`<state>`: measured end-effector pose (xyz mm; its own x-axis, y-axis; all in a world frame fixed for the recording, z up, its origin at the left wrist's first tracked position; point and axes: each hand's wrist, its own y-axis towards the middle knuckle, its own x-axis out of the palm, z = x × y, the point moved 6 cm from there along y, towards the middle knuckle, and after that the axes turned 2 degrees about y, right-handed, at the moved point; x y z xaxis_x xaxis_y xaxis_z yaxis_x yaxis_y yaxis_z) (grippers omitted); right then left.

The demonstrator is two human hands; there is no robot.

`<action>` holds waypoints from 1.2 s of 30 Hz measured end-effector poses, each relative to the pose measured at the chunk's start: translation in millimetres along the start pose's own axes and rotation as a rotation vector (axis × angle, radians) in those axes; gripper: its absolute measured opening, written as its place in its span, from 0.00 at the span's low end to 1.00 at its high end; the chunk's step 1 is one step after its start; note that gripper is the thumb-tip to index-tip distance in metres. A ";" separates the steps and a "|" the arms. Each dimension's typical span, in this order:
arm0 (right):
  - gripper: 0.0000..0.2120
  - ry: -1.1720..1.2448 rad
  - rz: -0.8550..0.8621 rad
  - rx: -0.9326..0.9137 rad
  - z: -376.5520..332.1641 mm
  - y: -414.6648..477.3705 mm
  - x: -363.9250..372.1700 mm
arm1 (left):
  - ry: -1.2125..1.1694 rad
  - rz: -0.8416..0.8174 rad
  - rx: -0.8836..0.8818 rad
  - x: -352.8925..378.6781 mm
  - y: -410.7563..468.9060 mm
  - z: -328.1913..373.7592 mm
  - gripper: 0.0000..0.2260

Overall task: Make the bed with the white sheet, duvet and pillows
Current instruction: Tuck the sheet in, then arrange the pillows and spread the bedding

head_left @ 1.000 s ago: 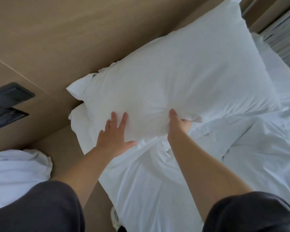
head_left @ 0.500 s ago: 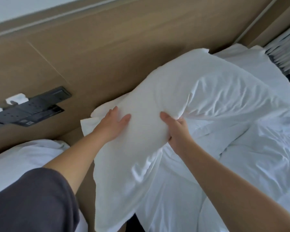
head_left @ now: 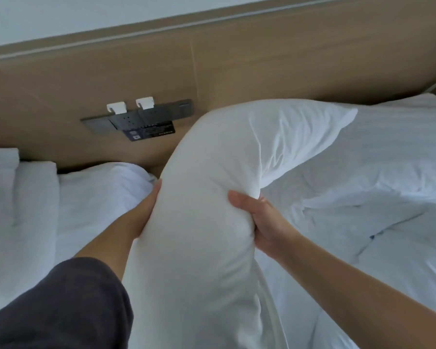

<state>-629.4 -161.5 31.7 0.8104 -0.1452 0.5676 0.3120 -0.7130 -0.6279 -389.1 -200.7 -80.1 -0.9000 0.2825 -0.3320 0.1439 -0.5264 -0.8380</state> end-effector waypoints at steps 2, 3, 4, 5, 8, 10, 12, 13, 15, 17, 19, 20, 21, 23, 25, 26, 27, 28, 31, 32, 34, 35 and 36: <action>0.16 -0.064 -0.018 0.044 27.3 -5.4 23.8 | 0.036 -0.016 0.010 -3.4 -22.3 -17.9 0.15; 0.17 -0.098 -0.028 0.061 41.4 -8.7 34.9 | 0.037 -0.015 0.039 -4.4 -34.6 -26.4 0.17; 0.19 -0.127 -0.036 0.075 55.3 -12.9 45.9 | -0.011 -0.007 0.058 -10.8 -44.8 -40.6 0.19; 0.21 -0.152 -0.044 0.086 68.9 -17.9 57.1 | -0.055 0.052 0.082 -23.6 -52.5 -59.5 0.18; 0.19 -0.241 -0.084 0.096 110.4 -39.0 90.7 | -0.147 0.140 0.118 -59.1 -79.7 -120.8 0.16; 0.18 -0.292 -0.088 0.109 140.5 -57.3 110.4 | -0.174 0.169 0.144 -77.4 -105.5 -159.6 0.17; 0.18 -0.304 -0.063 0.126 167.5 -73.4 127.9 | -0.158 0.185 0.176 -93.5 -130.8 -193.5 0.12; 0.19 -0.312 -0.050 0.139 181.5 -79.4 136.9 | -0.151 0.199 0.185 -102.6 -141.1 -210.9 0.10; 0.21 -0.354 -0.045 0.182 210.5 -88.4 154.8 | -0.128 0.241 0.171 -122.0 -155.3 -250.9 0.08; 0.20 -0.396 -0.049 0.238 238.8 -96.5 172.5 | -0.113 0.293 0.138 -143.1 -170.3 -289.9 0.10; 0.19 -0.427 -0.058 0.298 268.7 -101.6 185.1 | -0.080 0.344 0.102 -161.1 -188.3 -324.6 0.13; 0.19 -0.441 -0.066 0.326 285.4 -103.2 189.2 | -0.076 0.365 0.088 -168.1 -195.8 -341.4 0.14; 0.20 -0.459 -0.070 0.352 303.4 -105.0 192.4 | -0.067 0.379 0.068 -173.6 -202.4 -359.1 0.14; 0.23 -0.497 -0.065 0.384 339.9 -105.4 196.6 | -0.029 0.421 0.025 -183.9 -217.2 -393.8 0.13; 0.22 -0.528 -0.067 0.415 376.7 -108.0 201.6 | -0.005 0.476 -0.017 -194.4 -229.8 -428.3 0.14; 0.21 -0.544 -0.070 0.430 395.6 -109.9 203.3 | 0.008 0.508 -0.046 -199.5 -236.5 -444.8 0.15; 0.20 -0.557 -0.082 0.447 415.2 -113.7 205.6 | 0.026 0.551 -0.071 -204.7 -243.9 -461.9 0.16; 0.19 -0.574 -0.093 0.461 435.6 -117.8 207.7 | 0.042 0.613 -0.093 -210.7 -252.5 -478.0 0.16; 0.21 -0.676 -0.085 0.500 493.5 -133.1 219.4 | 0.060 0.840 -0.144 -230.4 -280.2 -513.8 0.14; 0.22 -0.727 -0.073 0.515 511.0 -137.7 224.4 | 0.063 0.910 -0.152 -237.2 -288.9 -520.8 0.14; 0.26 -0.788 -0.079 0.560 540.6 -142.3 237.1 | 0.085 1.021 -0.169 -252.5 -301.2 -530.0 0.13; 0.28 -0.804 -0.107 0.594 551.0 -141.1 243.7 | 0.076 1.054 -0.178 -260.4 -302.7 -533.7 0.12; 0.31 -0.846 -0.154 0.632 558.0 -139.0 249.5 | 0.054 1.045 -0.183 -266.7 -301.3 -537.4 0.11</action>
<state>-193.8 284.2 -36.6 0.7455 0.6127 0.2624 0.4437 -0.1625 -0.8813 28.7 313.6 28.2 -0.2742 -0.2025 -0.9401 0.8992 -0.4007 -0.1759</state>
